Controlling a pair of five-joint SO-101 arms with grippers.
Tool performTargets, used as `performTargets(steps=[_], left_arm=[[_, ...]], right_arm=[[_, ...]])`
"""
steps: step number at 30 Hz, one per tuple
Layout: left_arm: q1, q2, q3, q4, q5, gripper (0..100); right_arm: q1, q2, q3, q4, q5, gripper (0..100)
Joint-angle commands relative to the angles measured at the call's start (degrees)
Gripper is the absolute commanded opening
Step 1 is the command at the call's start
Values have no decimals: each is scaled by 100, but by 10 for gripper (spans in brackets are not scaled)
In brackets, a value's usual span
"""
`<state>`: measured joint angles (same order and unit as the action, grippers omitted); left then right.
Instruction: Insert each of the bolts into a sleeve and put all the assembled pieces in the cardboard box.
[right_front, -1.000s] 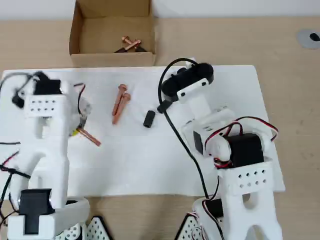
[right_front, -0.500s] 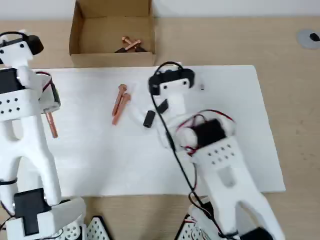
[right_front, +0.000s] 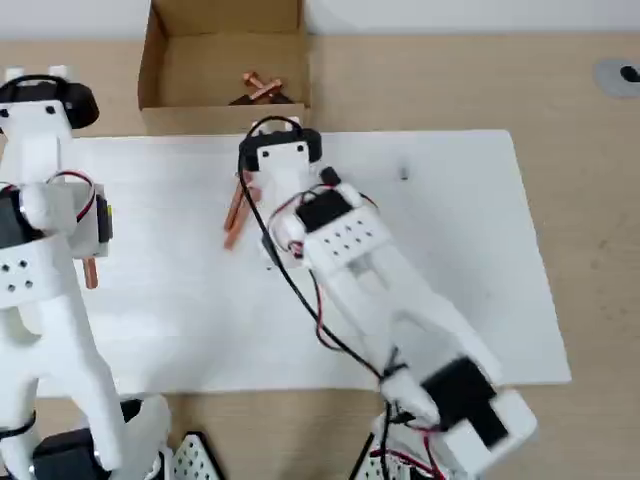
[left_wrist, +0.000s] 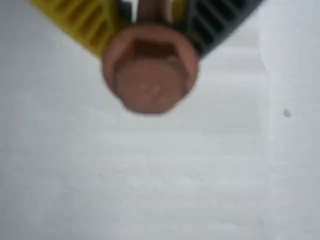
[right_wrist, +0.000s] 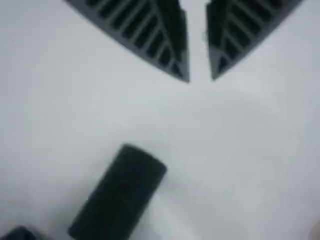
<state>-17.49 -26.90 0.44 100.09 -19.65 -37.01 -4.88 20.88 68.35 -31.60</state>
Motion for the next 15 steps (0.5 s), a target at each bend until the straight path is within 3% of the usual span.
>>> performTargets(steps=[1, 11, 15], left_arm=[[-18, -215, 53, 26, -53, 9], [-18, -242, 114, 18, -255, 9], [-9, -233, 114, 9, -255, 9]], right_arm=[[-66, 312, -593, -9, -158, 33], [198, 620, -778, -62, -185, 38], [637, 866, -910, -18, -325, 109]])
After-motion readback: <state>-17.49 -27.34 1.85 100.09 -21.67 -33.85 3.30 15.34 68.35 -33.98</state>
